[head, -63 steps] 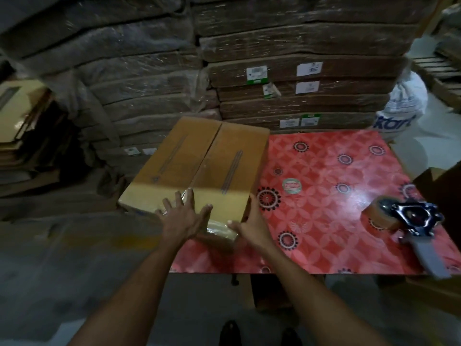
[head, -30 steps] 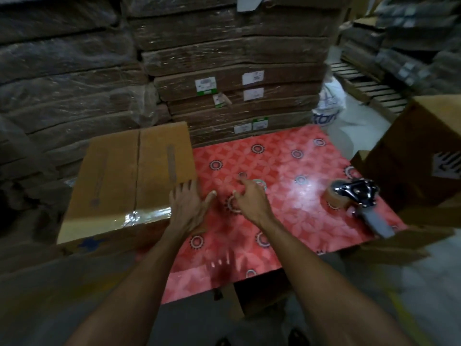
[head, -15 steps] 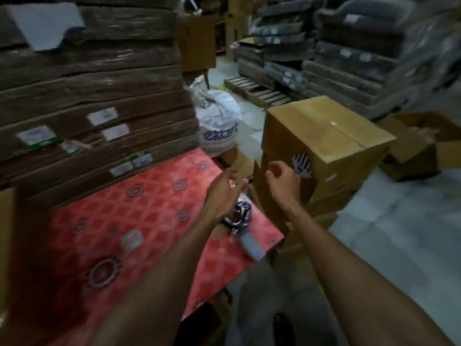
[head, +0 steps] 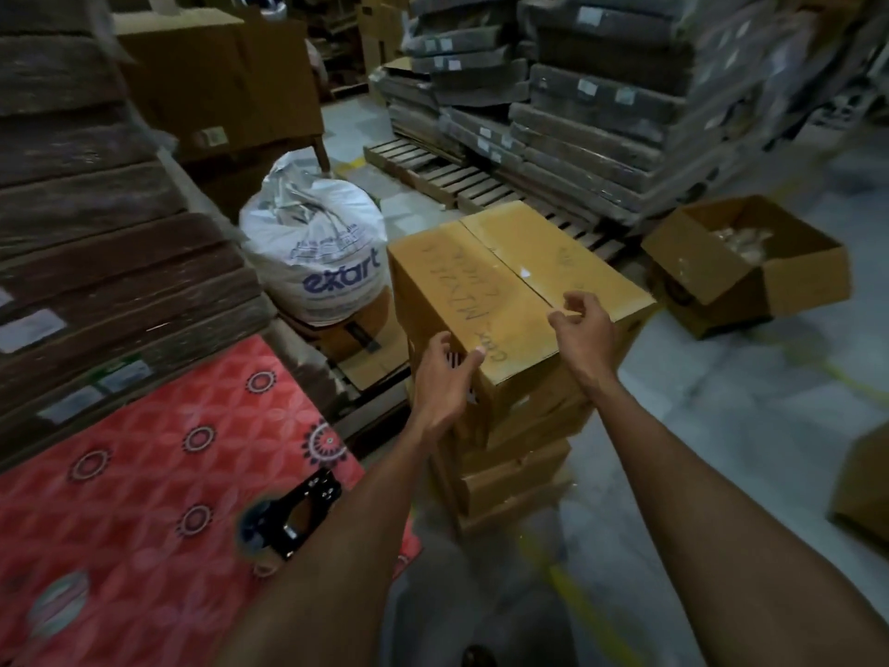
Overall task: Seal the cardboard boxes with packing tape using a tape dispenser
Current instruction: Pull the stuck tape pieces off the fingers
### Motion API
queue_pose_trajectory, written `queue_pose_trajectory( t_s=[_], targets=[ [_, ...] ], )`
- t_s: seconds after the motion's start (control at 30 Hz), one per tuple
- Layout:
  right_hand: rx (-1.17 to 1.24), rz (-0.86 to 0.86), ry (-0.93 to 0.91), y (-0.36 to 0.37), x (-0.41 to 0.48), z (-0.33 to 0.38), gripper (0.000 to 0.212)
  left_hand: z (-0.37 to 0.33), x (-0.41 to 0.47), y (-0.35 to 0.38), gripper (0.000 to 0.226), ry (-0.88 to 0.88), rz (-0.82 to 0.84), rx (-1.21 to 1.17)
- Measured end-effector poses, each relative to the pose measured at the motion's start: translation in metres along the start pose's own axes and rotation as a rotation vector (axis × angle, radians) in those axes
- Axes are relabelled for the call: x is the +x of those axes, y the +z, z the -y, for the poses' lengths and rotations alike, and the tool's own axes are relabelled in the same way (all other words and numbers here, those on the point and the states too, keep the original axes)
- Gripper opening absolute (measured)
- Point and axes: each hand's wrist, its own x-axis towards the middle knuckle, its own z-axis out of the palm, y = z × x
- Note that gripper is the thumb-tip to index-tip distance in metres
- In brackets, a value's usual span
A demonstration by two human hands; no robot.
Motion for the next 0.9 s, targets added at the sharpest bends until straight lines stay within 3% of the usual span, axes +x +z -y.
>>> queue_pose_trajectory(
  t_s=[0.13,0.27,0.6,0.9],
  targets=[
    [-0.059,-0.013,0.101,-0.028,0.051,-0.024,0.06,-0.001,0.017,0.036,0.108,-0.146,-0.005,-0.102],
    [-0.117,-0.035,0.196,-0.048,0.098,-0.054,0.075,0.004,0.02,0.07,0.112,-0.259,-0.05,-0.091],
    [-0.168,-0.007,0.275,-0.049,0.14,-0.088,0.084,0.015,0.035,0.091,0.115,-0.235,-0.101,-0.134],
    [-0.061,-0.09,0.219,-0.037,0.129,-0.072,0.089,0.005,0.048,0.044,0.127,-0.163,-0.171,-0.265]
  ],
)
